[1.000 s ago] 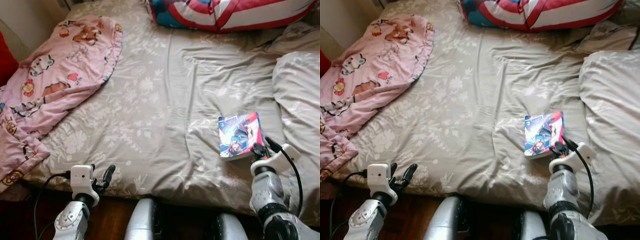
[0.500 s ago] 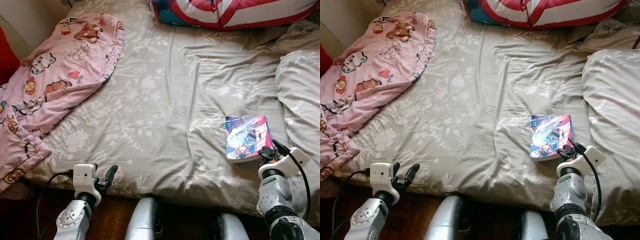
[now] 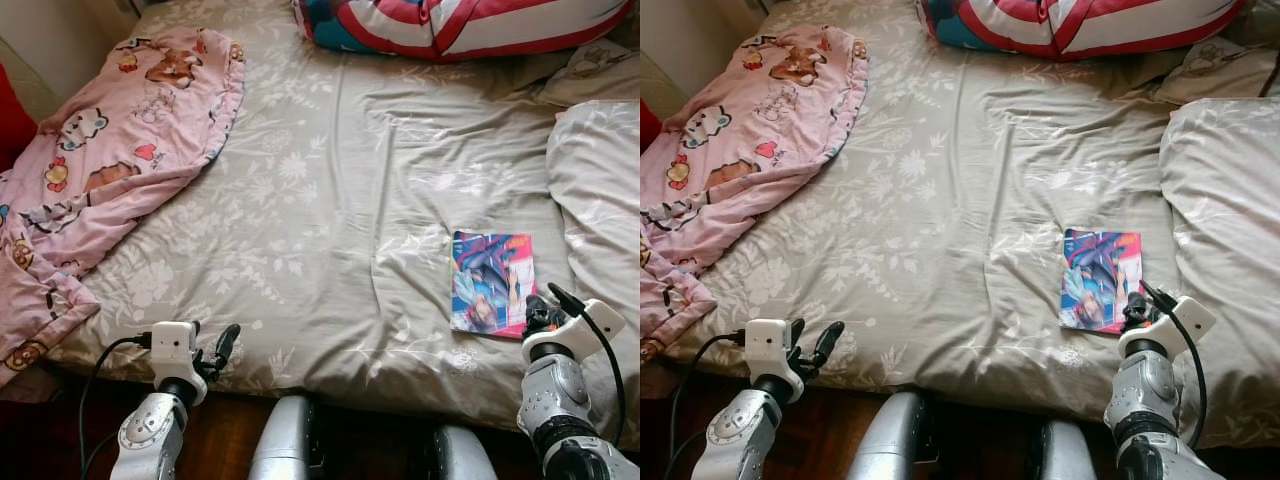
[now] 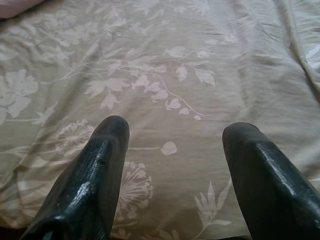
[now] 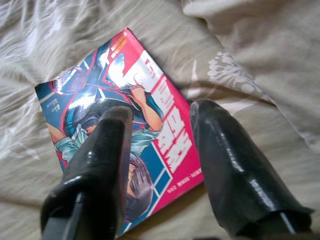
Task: Clean up the room
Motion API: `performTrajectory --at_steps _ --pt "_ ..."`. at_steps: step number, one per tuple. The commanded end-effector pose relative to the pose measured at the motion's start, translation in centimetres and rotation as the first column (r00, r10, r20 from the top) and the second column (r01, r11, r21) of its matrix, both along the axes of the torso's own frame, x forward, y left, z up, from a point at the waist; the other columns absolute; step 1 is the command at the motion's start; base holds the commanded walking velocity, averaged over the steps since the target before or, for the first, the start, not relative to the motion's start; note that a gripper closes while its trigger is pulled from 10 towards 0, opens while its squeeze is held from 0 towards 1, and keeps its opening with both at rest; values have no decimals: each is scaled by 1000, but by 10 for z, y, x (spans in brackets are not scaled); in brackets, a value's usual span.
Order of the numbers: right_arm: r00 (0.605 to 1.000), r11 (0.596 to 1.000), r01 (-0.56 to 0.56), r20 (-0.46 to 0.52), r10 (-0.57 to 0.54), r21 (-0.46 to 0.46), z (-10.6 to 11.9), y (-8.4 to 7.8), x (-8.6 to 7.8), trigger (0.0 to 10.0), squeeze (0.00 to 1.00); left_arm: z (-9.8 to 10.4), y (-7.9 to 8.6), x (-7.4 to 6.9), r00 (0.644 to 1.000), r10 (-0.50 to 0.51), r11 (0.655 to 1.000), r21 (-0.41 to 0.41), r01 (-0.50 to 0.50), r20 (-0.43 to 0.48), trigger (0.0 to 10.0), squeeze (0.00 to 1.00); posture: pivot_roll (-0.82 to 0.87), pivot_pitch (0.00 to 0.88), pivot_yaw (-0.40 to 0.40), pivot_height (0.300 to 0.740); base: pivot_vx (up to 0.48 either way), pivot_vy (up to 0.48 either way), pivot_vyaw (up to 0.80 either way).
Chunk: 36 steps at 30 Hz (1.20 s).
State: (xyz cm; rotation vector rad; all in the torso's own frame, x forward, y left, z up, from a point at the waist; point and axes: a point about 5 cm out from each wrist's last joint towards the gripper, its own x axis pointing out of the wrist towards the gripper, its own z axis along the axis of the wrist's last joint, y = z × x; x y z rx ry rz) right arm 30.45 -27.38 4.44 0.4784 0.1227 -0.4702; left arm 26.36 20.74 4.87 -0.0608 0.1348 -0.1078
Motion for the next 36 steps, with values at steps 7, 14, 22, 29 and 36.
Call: performTrajectory --at_steps 7,14,22,29,36 --pt "989 980 -139 -68 130 -145 -14 20 -8 10000 0 -13 2 1 998 34 999 -15 -35 -55 10000 0 112 225 155 652 0 0 0" --pt "935 897 -353 -119 333 -268 -25 61 -11 10000 0 -17 -12 14 997 42 998 -44 -45 -64 10000 0 73 173 120 656 0 0 0" --pt "916 909 -363 -259 307 -207 -49 60 -29 10000 0 -35 -10 19 983 89 995 -27 -95 -158 10000 0 32 85 67 711 0 0 0" --pt "832 872 -462 -420 363 -161 -73 63 -51 10000 0 -62 -9 4 940 147 989 26 -146 -307 10000 0 24 33 33 740 0 0 0" --pt "741 857 -507 -558 375 -97 -96 63 -78 10000 0 -88 -11 -19 876 152 988 79 -130 -458 10000 0 20 0 21 740 0 0 0"
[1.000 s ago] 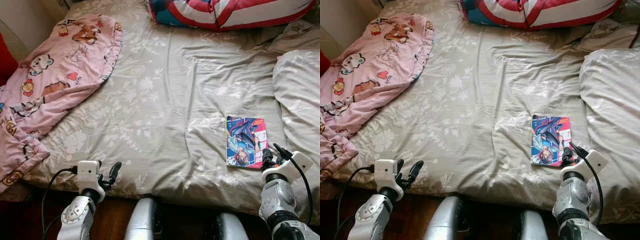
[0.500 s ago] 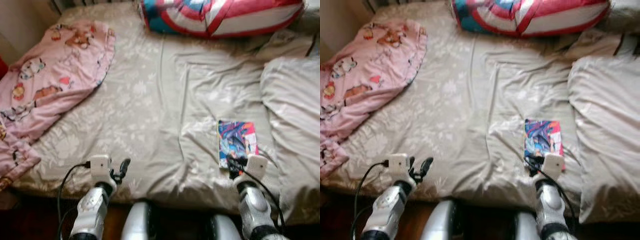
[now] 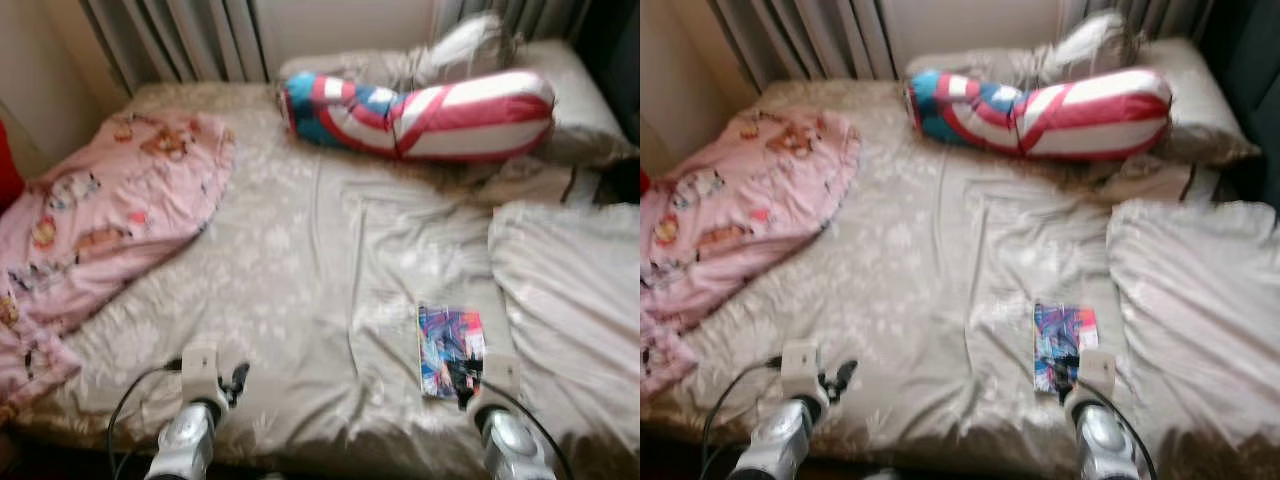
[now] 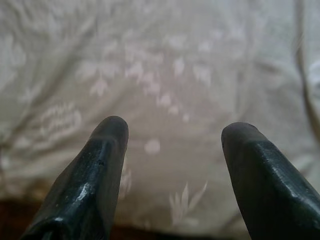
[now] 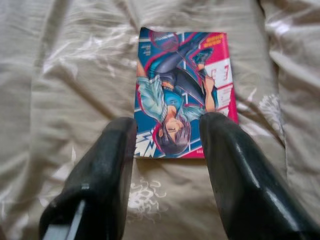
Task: Clean up the room
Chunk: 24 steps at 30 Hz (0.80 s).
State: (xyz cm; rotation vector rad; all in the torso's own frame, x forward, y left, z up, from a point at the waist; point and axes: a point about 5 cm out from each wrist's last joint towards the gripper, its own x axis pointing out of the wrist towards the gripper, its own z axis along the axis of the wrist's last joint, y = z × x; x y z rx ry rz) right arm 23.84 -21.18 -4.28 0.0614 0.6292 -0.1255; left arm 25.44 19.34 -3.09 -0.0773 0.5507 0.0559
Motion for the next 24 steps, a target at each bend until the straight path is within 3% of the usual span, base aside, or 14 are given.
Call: performTrajectory --at_steps 1,9,24 --pt "994 999 32 -107 -32 -5 -15 -3 -21 10000 0 -14 4 -16 995 7 1000 30 -4 -102 10000 0 20 0 23 740 0 0 0" --pt "977 996 90 -193 -86 15 -30 -2 -45 10000 0 -30 8 -36 975 10 999 54 2 -222 10000 0 11 0 48 740 0 0 0" --pt "963 997 80 -259 -71 22 -41 7 -63 10000 0 -30 30 -42 965 123 991 77 -108 -232 10000 0 30 0 66 740 0 0 0"
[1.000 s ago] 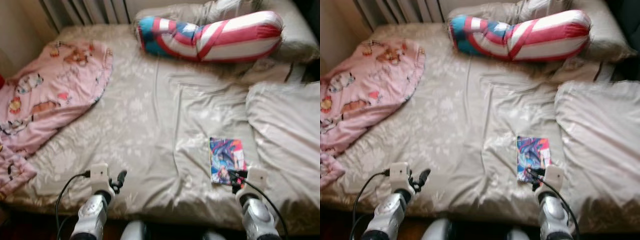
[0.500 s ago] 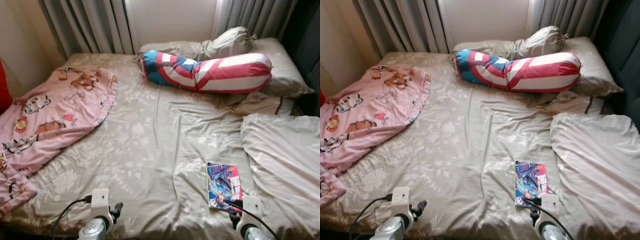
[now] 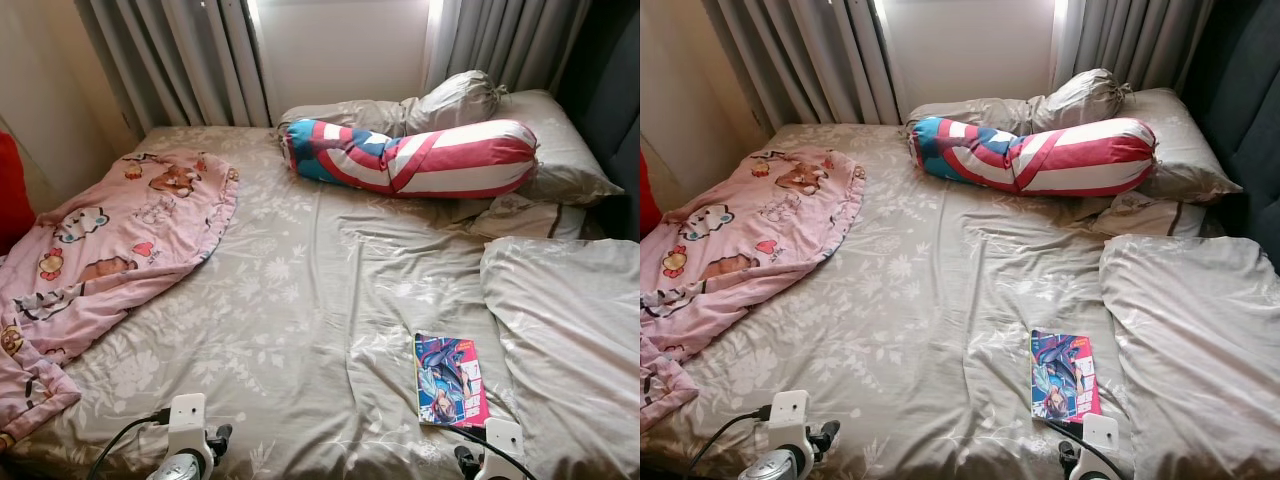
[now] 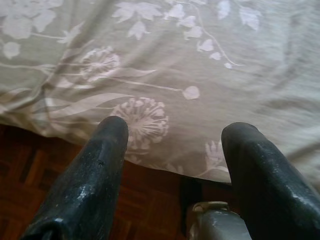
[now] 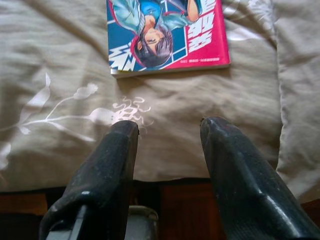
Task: Clean up the room
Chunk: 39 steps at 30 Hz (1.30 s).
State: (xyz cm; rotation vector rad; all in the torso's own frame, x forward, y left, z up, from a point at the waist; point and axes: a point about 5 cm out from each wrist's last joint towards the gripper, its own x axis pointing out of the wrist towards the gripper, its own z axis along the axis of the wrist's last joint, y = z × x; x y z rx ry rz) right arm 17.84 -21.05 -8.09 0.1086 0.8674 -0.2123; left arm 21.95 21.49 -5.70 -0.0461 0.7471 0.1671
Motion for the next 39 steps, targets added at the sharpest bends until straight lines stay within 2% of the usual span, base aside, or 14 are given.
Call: performTrajectory --at_steps 1,18,39 --pt "1000 1000 -15 -21 15 2 -3 5 -3 10000 0 -4 9 -8 999 28 1000 15 -27 -39 10000 0 30 0 67 740 0 0 0" --pt "998 1000 -7 -57 7 -3 -8 2 -16 10000 0 -6 10 -13 998 40 999 21 -39 -54 10000 0 25 53 71 740 0 0 776" --pt "998 1000 4 -59 -4 9 -9 2 -18 10000 0 -9 8 -16 996 34 999 22 -32 -77 10000 0 32 48 67 740 0 0 0"
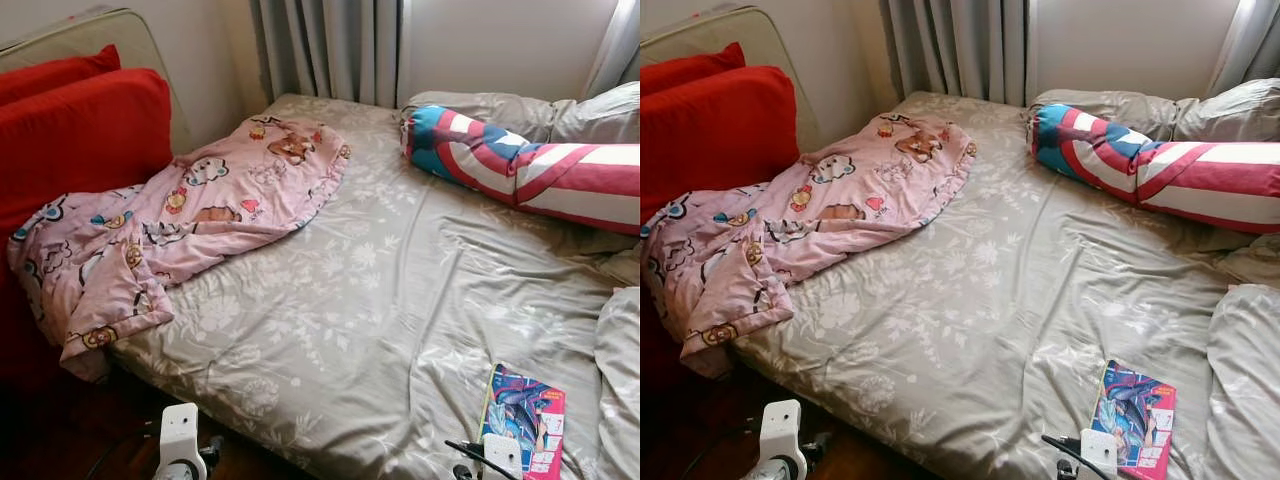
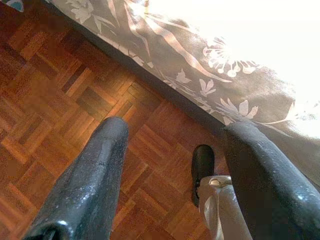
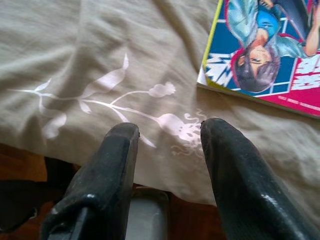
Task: Clean up the room
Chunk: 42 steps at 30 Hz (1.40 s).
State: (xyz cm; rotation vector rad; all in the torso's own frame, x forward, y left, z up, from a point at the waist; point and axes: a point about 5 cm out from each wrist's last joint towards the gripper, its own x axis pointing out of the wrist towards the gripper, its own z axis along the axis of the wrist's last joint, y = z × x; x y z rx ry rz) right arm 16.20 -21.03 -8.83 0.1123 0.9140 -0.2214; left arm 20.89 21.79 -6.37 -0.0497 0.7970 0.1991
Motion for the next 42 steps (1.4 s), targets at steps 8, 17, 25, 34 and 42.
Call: performTrajectory --at_steps 8,17,25,34,42 --pt "1000 1000 -14 -8 14 5 0 5 2 10000 0 -3 6 -8 999 5 1000 17 -5 -37 10000 0 32 40 66 740 0 107 0" --pt "1000 1000 -10 -9 11 5 0 6 2 10000 0 -3 6 -7 999 5 1000 18 -5 -40 10000 0 30 37 68 740 0 319 0" --pt "1000 1000 -11 -8 11 5 -1 6 2 10000 0 -4 7 -9 999 4 1000 19 -3 -42 10000 0 27 32 69 740 0 320 0" --pt "1000 1000 -13 -11 13 5 -1 6 0 10000 0 -5 7 -11 999 4 1000 18 -4 -44 10000 0 22 18 67 740 0 317 0" --pt "1000 1000 -20 -14 20 4 -1 7 0 10000 0 -6 7 -12 999 5 1000 17 -4 -48 10000 0 18 0 68 740 0 321 0"
